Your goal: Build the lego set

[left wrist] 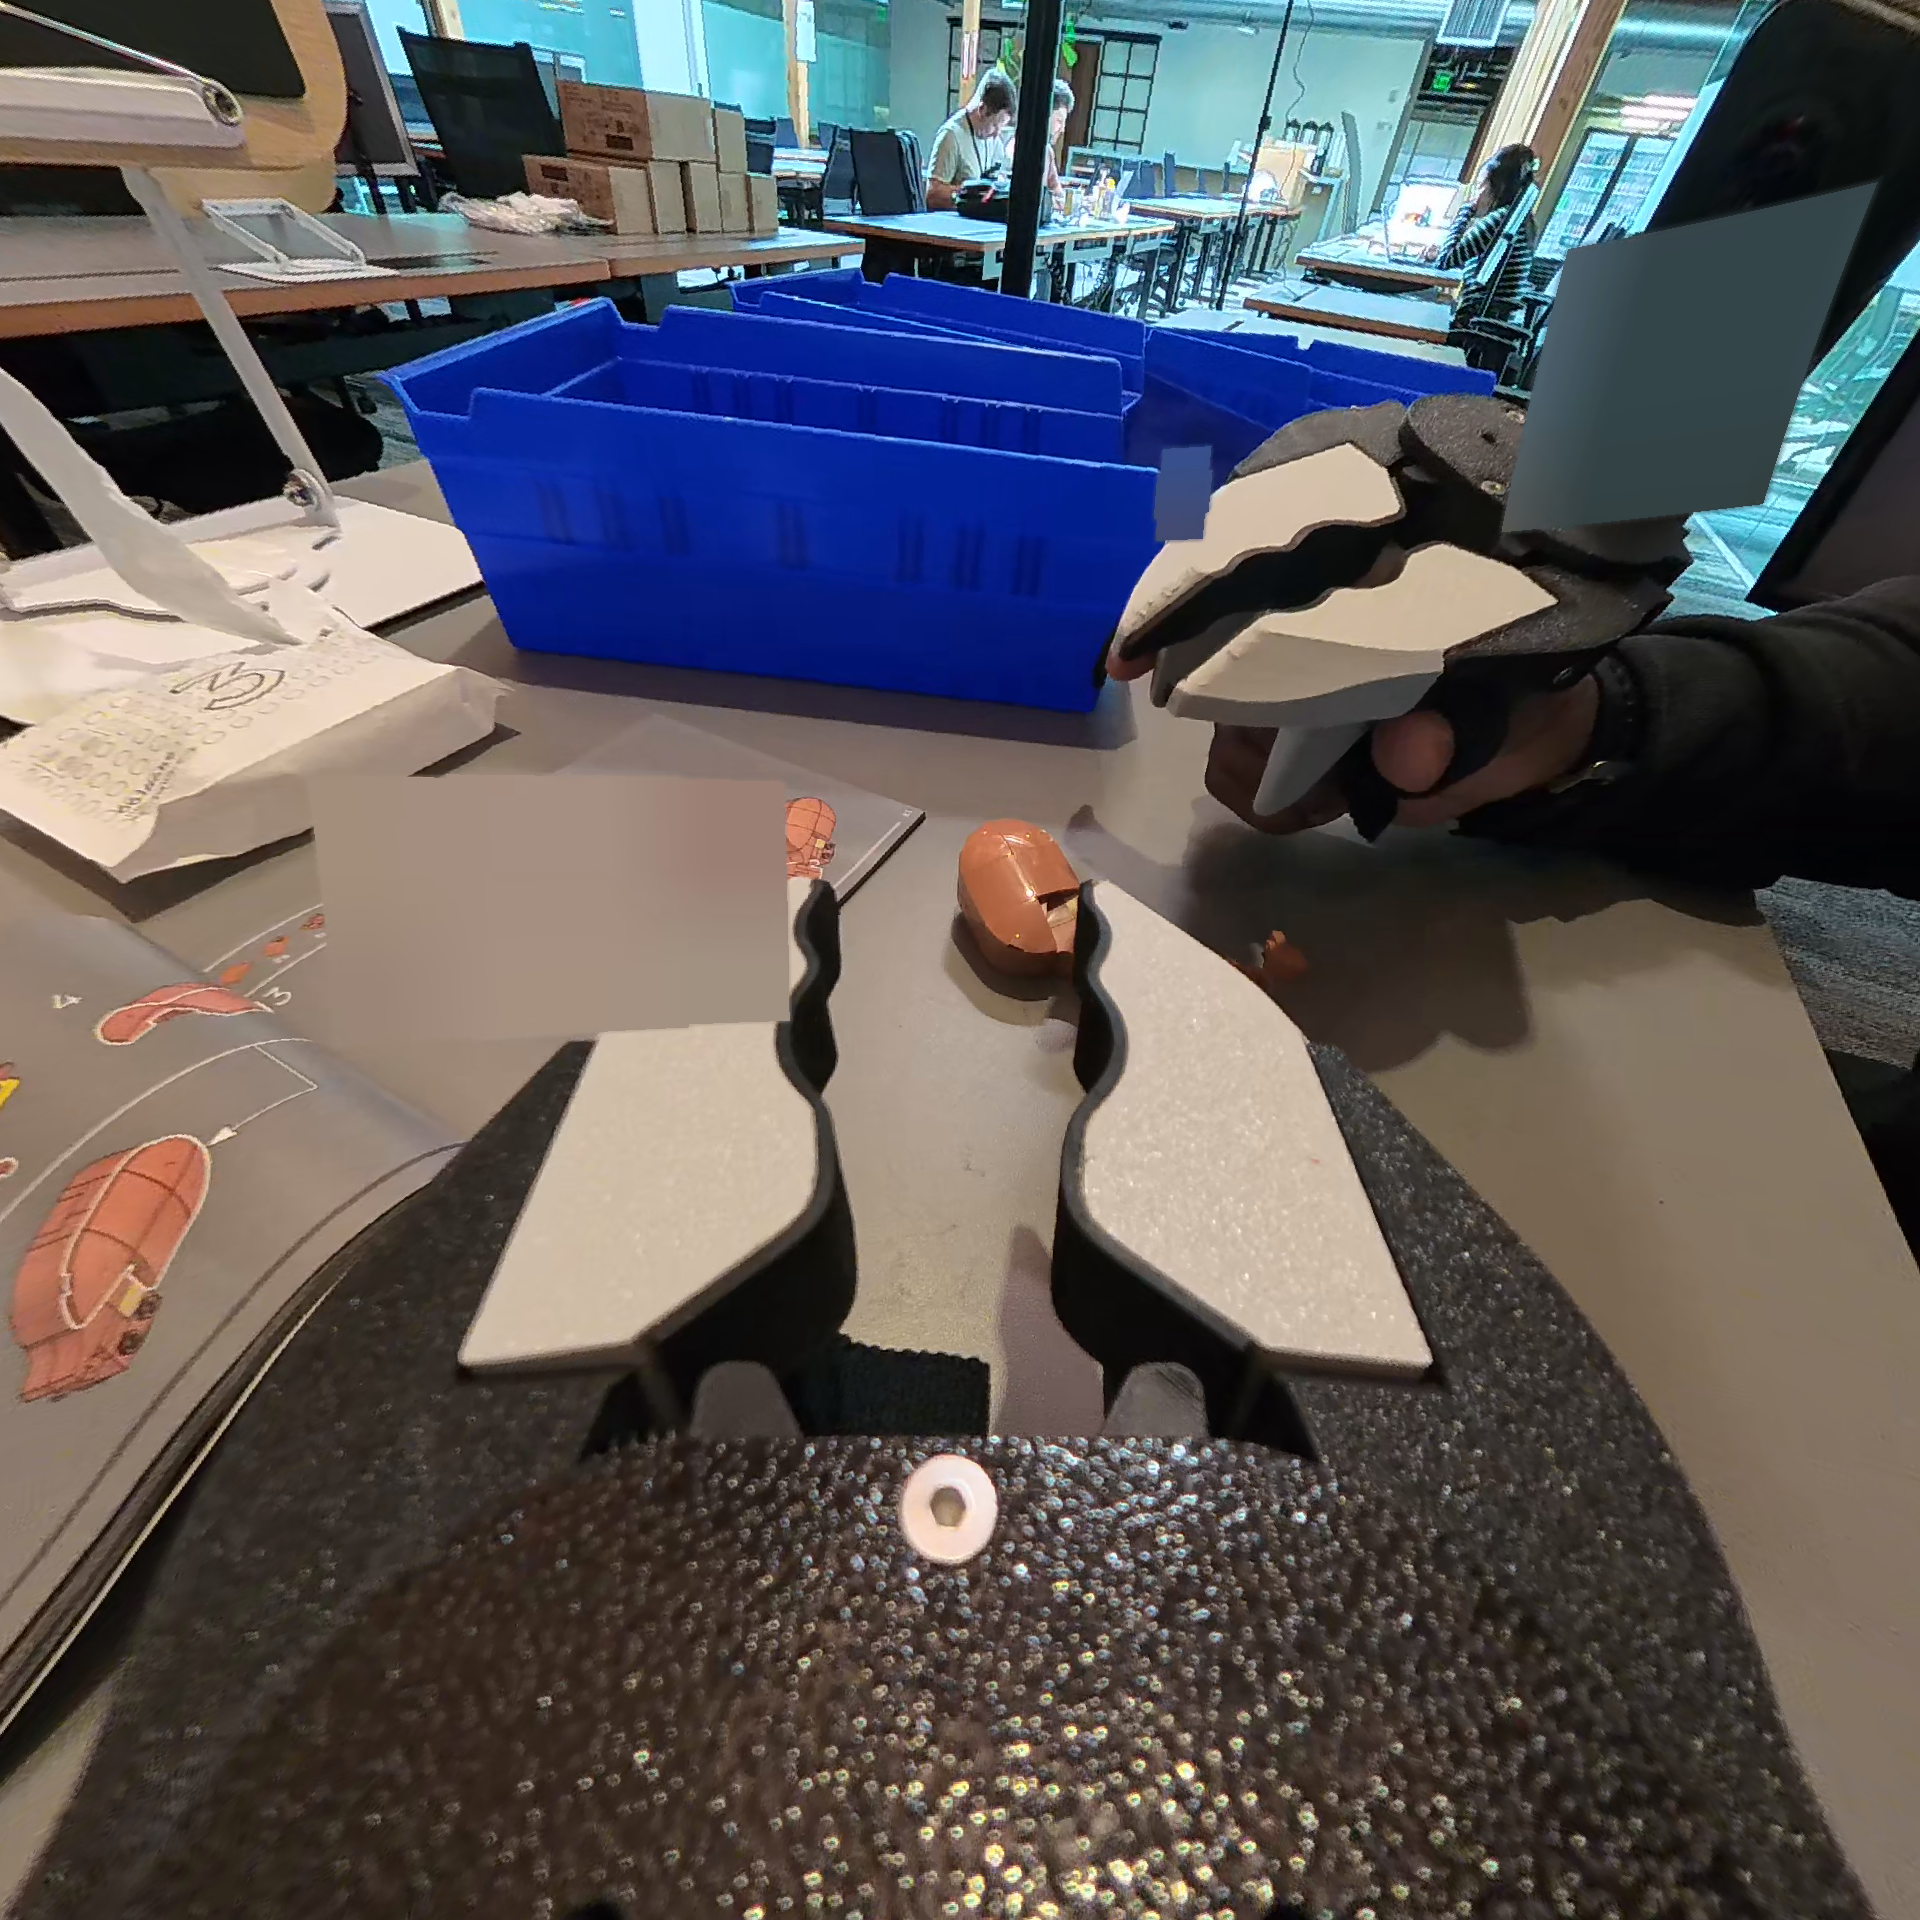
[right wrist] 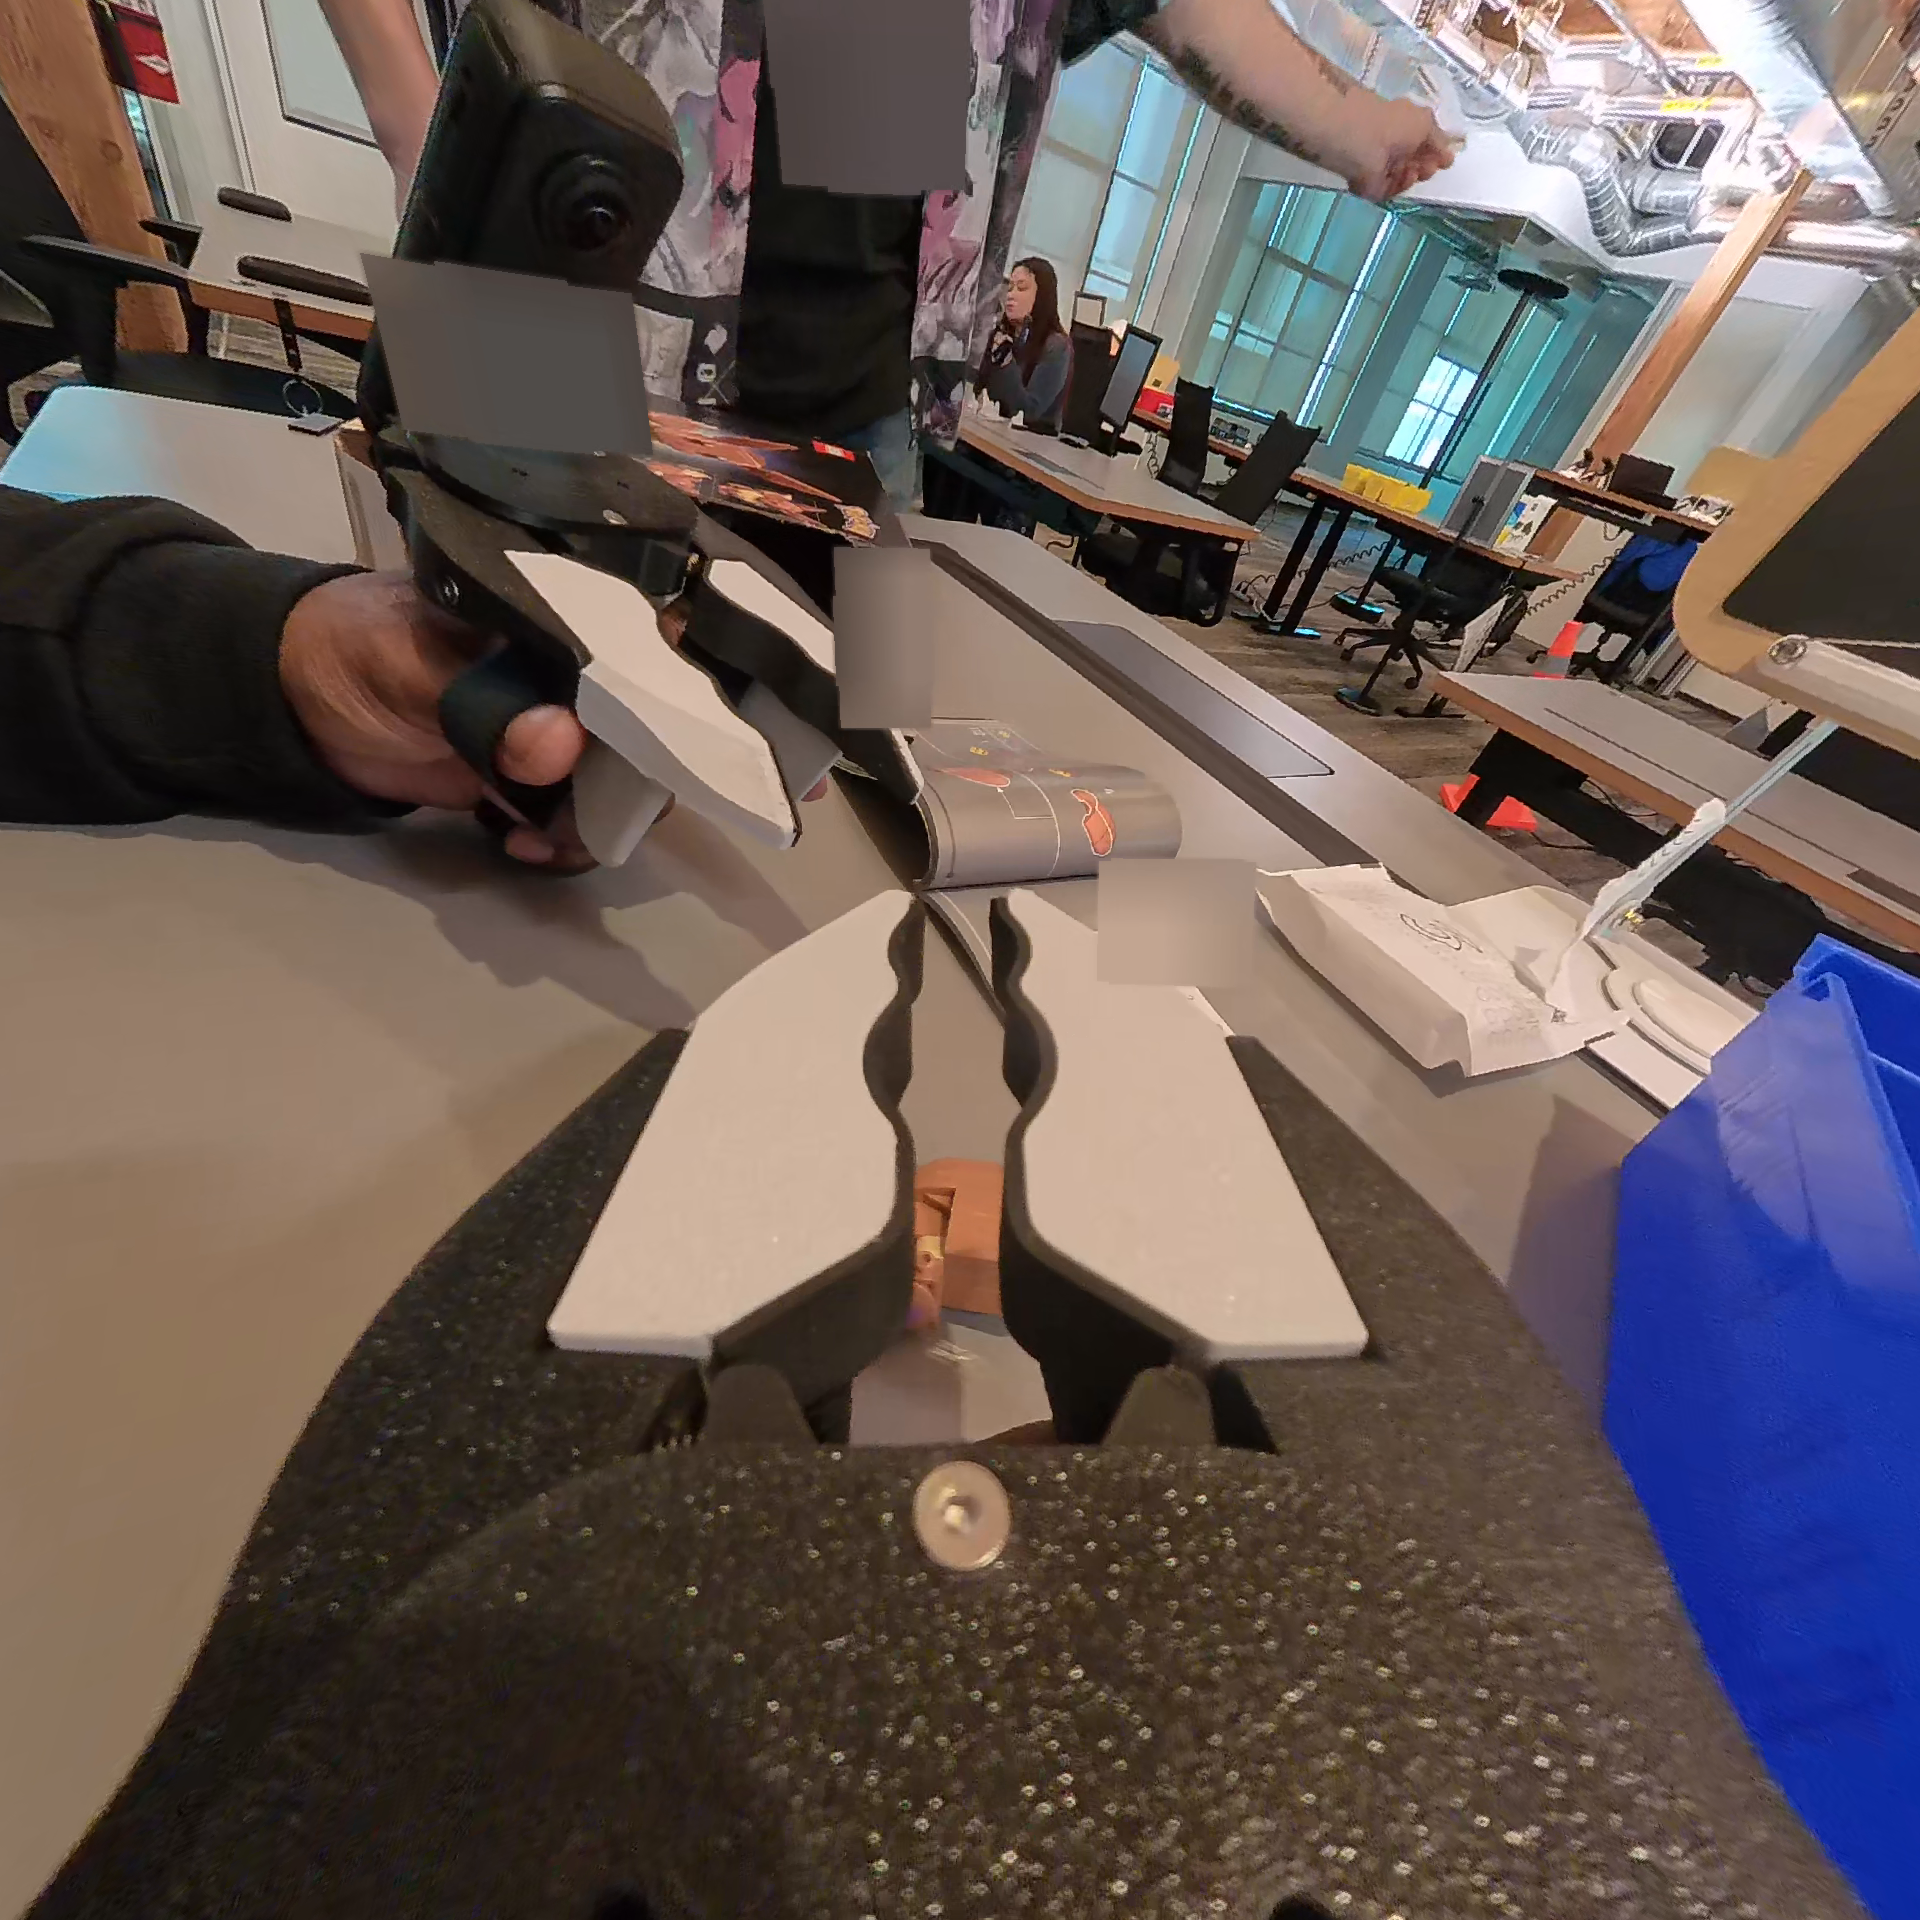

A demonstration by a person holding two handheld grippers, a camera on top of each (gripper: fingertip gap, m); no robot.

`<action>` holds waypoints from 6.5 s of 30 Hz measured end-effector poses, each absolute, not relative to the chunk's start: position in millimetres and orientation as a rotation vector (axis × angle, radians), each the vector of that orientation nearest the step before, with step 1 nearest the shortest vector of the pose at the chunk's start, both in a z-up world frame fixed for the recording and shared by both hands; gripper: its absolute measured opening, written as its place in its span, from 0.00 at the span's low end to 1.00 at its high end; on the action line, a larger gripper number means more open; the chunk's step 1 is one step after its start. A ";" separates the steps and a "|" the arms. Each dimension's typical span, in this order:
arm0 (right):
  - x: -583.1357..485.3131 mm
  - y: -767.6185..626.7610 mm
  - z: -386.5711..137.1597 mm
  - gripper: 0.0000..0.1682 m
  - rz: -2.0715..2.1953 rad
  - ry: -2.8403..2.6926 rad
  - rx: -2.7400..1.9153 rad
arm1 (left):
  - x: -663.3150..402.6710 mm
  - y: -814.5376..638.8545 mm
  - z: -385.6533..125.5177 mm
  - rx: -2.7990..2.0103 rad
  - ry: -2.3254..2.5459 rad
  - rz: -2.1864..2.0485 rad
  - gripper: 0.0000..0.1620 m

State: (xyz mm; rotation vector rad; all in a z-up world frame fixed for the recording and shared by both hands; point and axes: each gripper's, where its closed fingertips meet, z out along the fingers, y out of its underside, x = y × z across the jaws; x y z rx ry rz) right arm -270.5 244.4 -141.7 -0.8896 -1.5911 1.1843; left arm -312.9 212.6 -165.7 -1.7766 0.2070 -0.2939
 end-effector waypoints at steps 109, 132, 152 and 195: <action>-217.5 521.1 -165.2 0.21 0.113 -2.665 -0.796 | -334.6 217.6 -177.2 -1.863 0.139 -0.231 0.21; -210.6 507.4 -246.9 0.10 0.063 -2.571 -1.765 | -330.3 211.9 -179.3 -1.877 0.155 -0.259 0.21; -213.4 303.8 -148.6 0.10 0.556 -2.311 -1.243 | -313.5 206.3 -174.3 -1.866 0.189 -0.282 0.21; -191.9 270.5 -142.7 0.14 0.881 -2.231 -1.123 | -309.2 207.1 -187.4 -1.938 0.183 -0.338 0.21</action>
